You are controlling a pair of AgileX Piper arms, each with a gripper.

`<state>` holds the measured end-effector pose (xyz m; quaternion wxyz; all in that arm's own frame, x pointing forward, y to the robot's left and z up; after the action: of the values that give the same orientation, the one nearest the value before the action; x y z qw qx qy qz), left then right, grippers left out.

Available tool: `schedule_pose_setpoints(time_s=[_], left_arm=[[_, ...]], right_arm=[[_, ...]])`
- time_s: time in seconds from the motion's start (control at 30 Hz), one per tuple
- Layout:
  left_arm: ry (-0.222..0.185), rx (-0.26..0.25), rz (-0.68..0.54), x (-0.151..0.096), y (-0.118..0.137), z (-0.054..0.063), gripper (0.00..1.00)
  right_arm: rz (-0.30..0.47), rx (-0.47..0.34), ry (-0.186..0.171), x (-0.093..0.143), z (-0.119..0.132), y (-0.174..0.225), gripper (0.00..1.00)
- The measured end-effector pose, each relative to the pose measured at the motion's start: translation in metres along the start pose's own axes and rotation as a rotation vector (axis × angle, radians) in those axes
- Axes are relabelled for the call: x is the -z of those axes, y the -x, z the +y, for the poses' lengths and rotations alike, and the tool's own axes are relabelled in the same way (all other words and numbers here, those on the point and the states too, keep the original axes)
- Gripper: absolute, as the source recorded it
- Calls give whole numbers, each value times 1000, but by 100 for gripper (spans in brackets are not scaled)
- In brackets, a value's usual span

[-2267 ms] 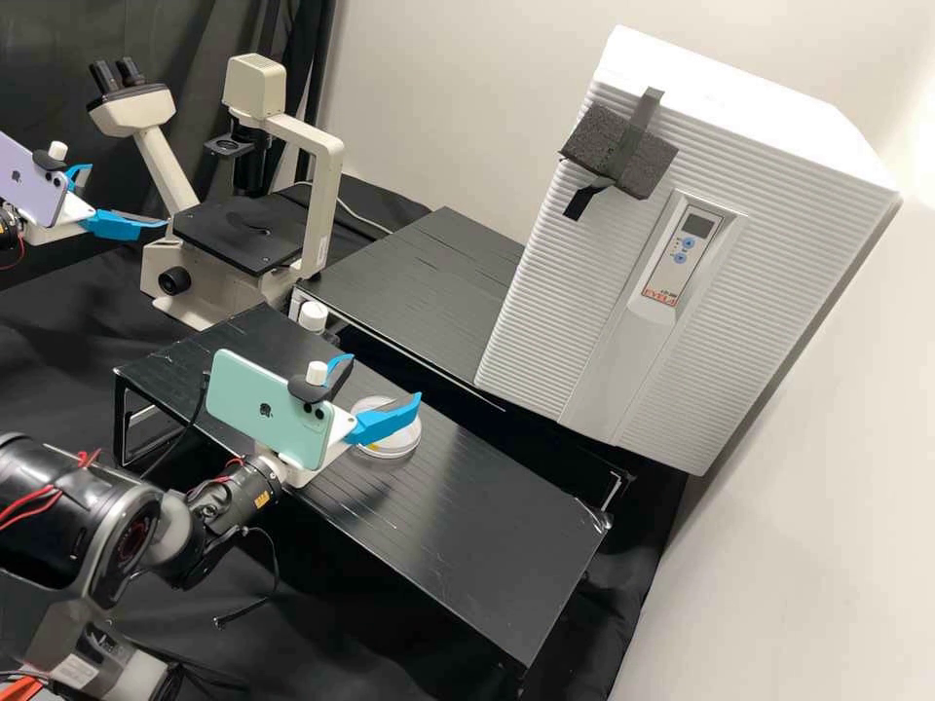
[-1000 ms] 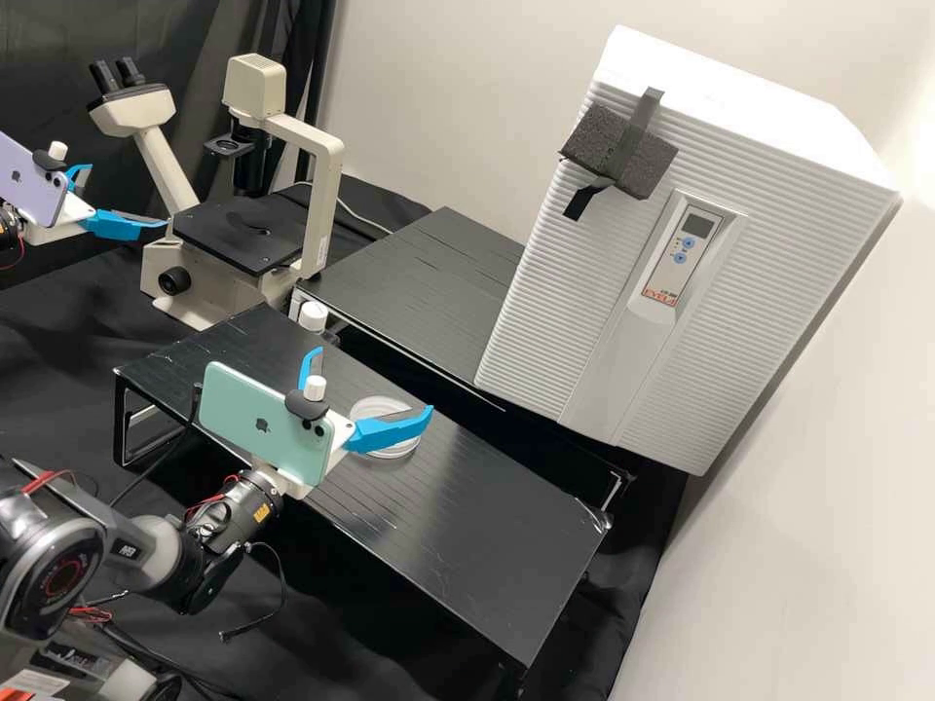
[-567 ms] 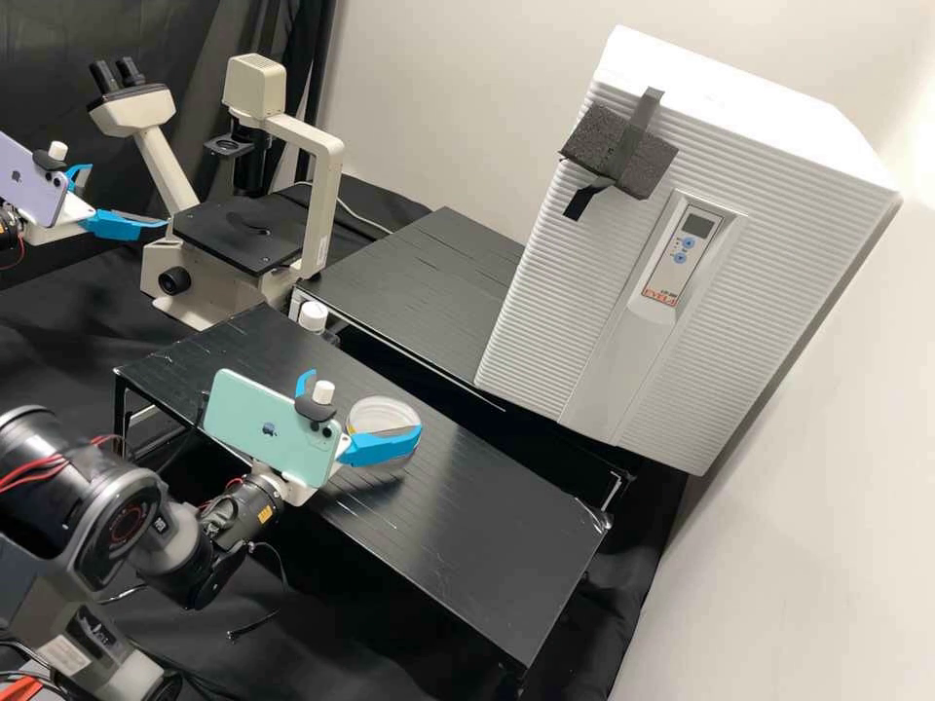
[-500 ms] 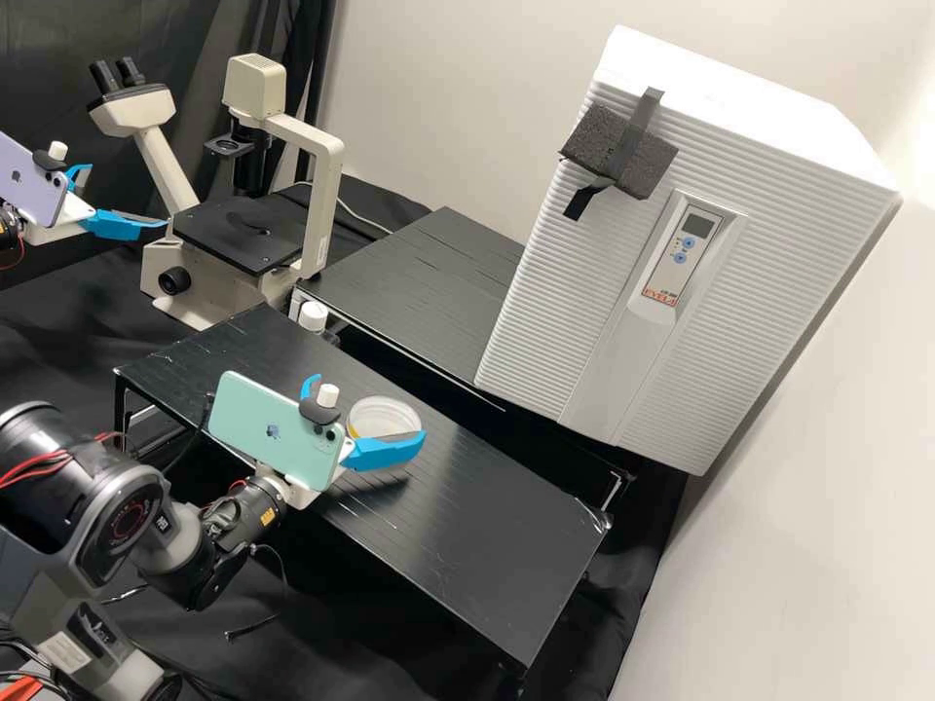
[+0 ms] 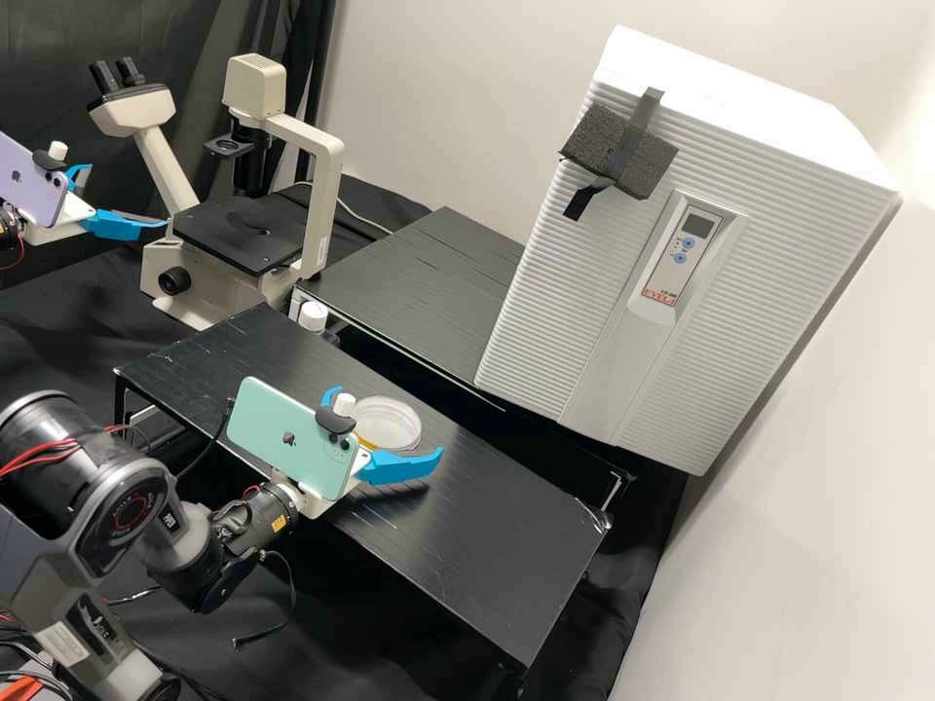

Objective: Open the petri dish lid.

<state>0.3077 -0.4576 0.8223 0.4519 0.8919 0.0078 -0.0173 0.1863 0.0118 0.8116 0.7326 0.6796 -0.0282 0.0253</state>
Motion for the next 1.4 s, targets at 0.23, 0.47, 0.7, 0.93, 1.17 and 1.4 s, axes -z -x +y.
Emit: schedule_pose_setpoints(time_s=[0.23, 0.47, 0.7, 0.93, 1.17, 1.4], left_arm=[[0, 0, 0, 0, 0, 0, 100], [0, 0, 0, 0, 0, 0, 100], [0, 0, 0, 0, 0, 0, 100], [0, 0, 0, 0, 0, 0, 100], [0, 0, 0, 0, 0, 0, 100], [0, 0, 0, 0, 0, 0, 100]], right_arm=[[1, -4, -4, 0, 1, -1, 0], [-6, 3, -4, -1, 0, -3, 100], [-2, 23, 0, 0, -4, -6, 100], [-20, 38, -1, -3, -8, -7, 0], [-27, 28, -1, -4, -6, -10, 0], [-27, 28, -1, -4, -6, -10, 0]])
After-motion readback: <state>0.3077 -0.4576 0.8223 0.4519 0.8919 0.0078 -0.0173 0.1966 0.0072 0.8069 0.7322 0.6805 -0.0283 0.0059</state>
